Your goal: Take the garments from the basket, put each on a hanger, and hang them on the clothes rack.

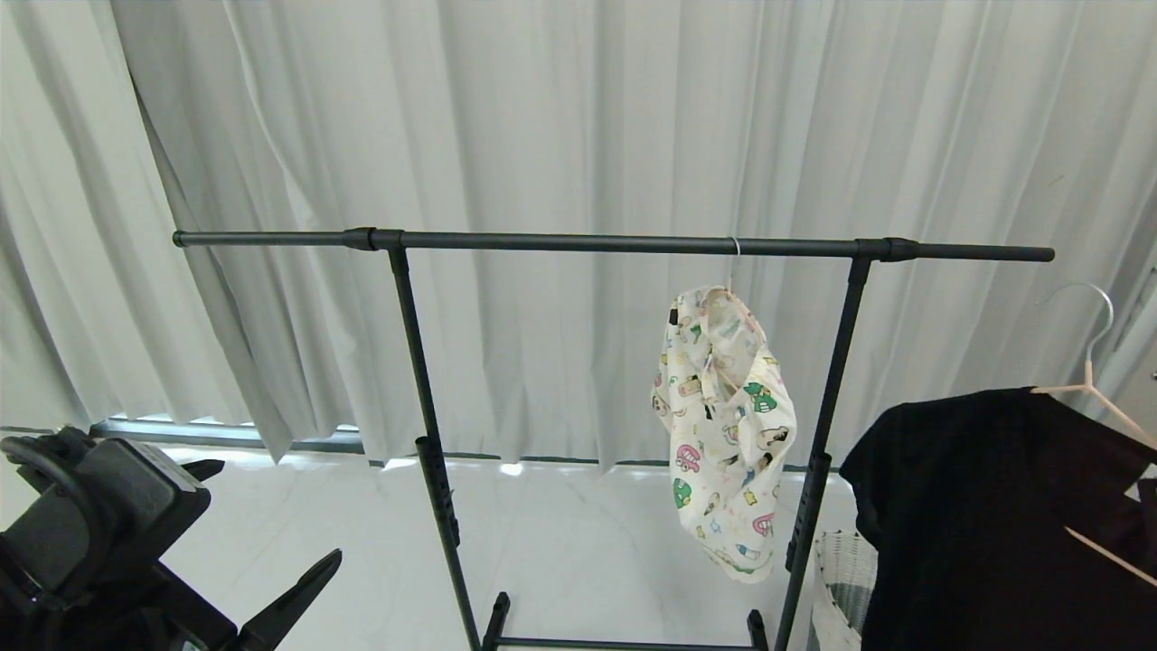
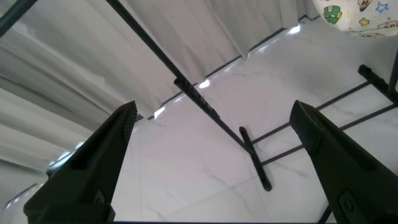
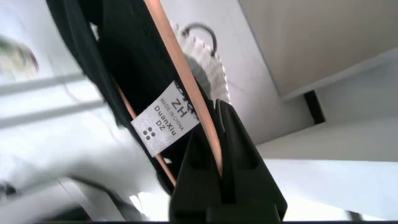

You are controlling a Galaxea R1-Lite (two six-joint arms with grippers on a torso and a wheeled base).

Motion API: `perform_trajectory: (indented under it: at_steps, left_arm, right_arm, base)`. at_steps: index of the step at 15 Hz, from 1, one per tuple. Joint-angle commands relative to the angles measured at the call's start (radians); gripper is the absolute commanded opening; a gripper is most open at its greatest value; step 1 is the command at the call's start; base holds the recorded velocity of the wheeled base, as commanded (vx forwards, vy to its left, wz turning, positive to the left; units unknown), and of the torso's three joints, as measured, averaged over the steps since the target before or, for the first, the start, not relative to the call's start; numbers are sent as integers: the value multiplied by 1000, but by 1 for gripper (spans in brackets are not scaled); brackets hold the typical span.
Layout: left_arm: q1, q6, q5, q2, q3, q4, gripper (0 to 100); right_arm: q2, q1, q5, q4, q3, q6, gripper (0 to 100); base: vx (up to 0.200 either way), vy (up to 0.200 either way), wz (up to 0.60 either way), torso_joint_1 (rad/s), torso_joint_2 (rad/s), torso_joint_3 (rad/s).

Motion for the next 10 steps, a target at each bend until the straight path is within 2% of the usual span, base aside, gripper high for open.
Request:
perform_trajectory:
  at_steps: [1,4,7,10]
  left_arm:
    - [0,0,2,14,0,0,100]
    - [8,-12,4,12,-16,-2,100]
    - [8,-48,14,10,-16,-2,100]
    - [8,-48,14,9,-16,0,100]
  right_arm:
    - [111,90,-52,-50,-55,55,0]
    - [146,158,-56,-175,-58,42,0]
    - [152,158,-53,-228,-73,-10,0]
    - [152,158,-53,-235,-77,-17,0]
  base:
    - [0,0,0,0,0,0]
    - [0,0,0,0,0,0]
    - [0,0,0,0,0,0]
    - [200,0,0,-7,1,1]
